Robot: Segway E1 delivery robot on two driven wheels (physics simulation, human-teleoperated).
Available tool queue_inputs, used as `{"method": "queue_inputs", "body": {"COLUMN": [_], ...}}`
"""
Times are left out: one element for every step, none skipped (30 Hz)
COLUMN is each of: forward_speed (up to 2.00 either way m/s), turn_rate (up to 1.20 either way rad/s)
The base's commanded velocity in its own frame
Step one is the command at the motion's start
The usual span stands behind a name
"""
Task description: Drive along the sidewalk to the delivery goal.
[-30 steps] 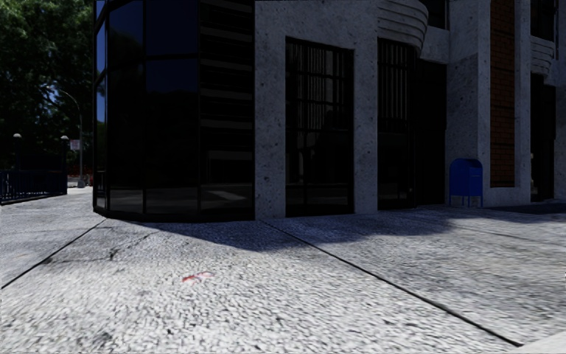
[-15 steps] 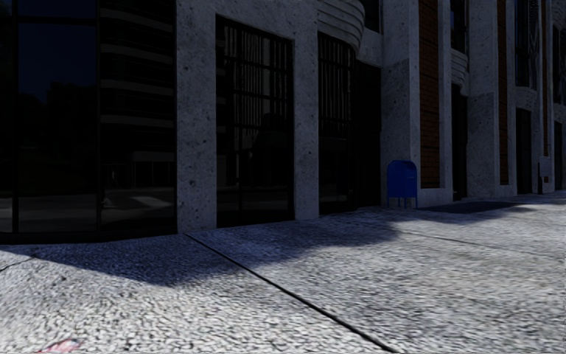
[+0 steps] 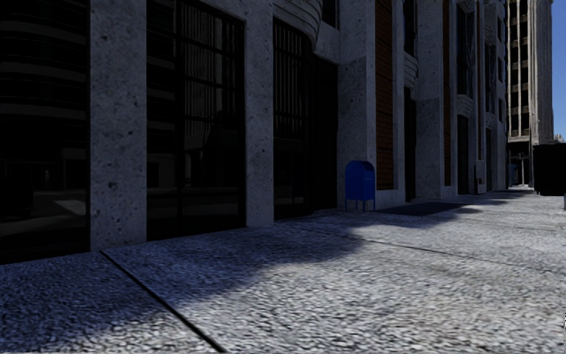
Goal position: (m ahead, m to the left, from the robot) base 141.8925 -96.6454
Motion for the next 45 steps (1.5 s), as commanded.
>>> {"method": "queue_inputs", "body": {"forward_speed": [1.39, 1.39, 1.39, 1.39, 1.39, 1.39, 1.39, 1.39, 1.39, 1.39, 1.39, 1.39, 1.39, 1.39, 1.39, 1.39, 1.39, 1.39, 1.39, 1.39, 1.39, 1.39, 1.39, 1.49, 2.0, 2.0, 2.0, 2.0, 2.0, 2.0, 2.0, 2.0, 2.0, 2.0, 2.0, 2.0, 2.0, 2.0, 2.0, 2.0, 2.0, 2.0, 2.0, 2.0, 2.0], "turn_rate": [-0.61, -0.61, -0.61, -0.61, -0.61, -0.61, -0.61, -0.61, -0.61, -0.61, -0.61, -0.61, -0.61, -0.61, -0.61, -0.61, -0.61, -0.61, -0.61, -0.61, -0.61, -0.61, -0.61, -0.6, -0.6, -0.6, -0.6, -0.59, -0.59, -0.52, -0.35, -0.27, -0.24, -0.24, -0.23, -0.21, -0.06, 0.0, 0.0, 0.0, 0.0, 0.0, 0.0, 0.0, 0.0]}}
